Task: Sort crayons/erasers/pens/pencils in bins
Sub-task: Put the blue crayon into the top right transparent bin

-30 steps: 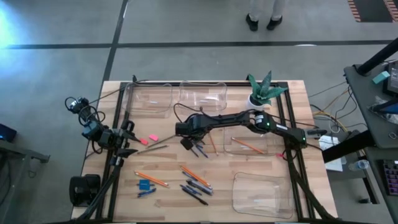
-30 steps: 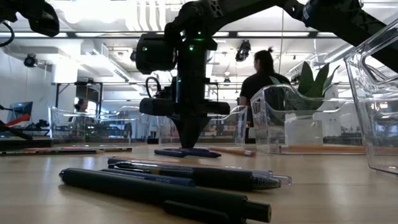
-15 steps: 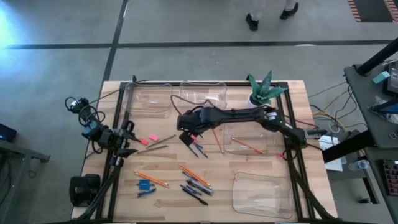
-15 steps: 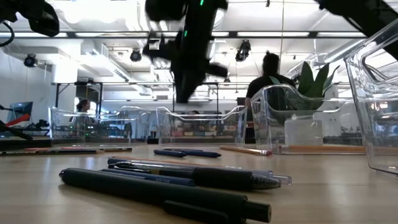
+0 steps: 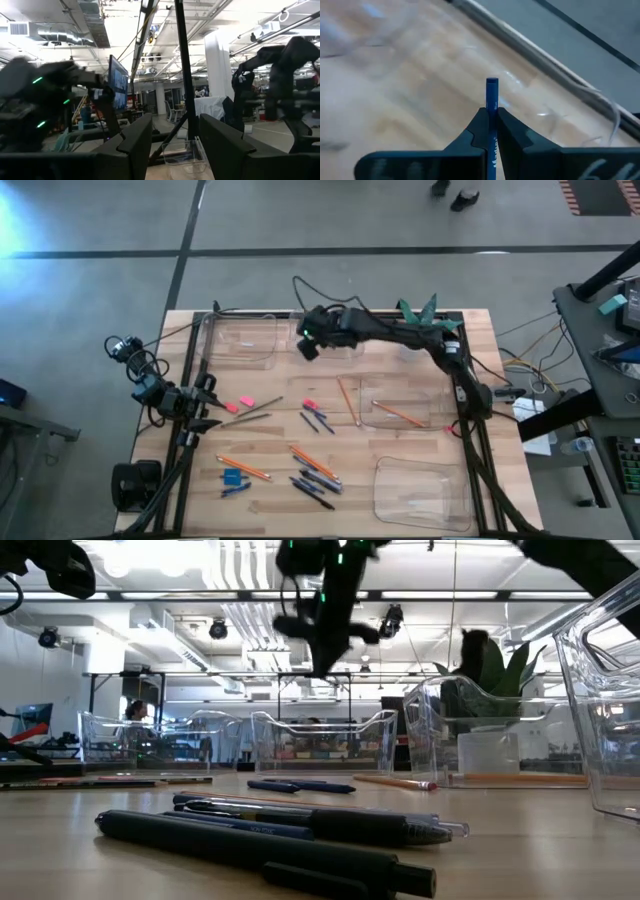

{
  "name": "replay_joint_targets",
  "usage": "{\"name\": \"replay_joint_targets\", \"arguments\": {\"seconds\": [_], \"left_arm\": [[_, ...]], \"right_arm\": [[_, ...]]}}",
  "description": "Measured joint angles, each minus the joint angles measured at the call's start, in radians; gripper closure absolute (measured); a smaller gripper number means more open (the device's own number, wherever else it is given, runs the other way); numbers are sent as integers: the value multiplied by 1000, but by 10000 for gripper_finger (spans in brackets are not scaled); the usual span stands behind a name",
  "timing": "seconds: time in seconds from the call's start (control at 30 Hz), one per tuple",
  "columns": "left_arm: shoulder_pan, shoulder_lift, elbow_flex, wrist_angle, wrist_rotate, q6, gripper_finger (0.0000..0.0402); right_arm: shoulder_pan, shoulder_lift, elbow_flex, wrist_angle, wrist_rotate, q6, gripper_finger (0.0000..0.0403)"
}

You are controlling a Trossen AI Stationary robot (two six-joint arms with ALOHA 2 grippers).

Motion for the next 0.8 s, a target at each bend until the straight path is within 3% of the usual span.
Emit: {"name": "replay_joint_targets", "arguments": {"seconds": [0.3, 0.8], "left_arm": [[0, 0, 0, 0, 0, 0, 249], [0, 0, 0, 0, 0, 0, 249]], "right_arm": [[-54, 125, -2, 24, -28, -4, 390], [-79, 196, -6, 29, -55, -13, 377]]}}
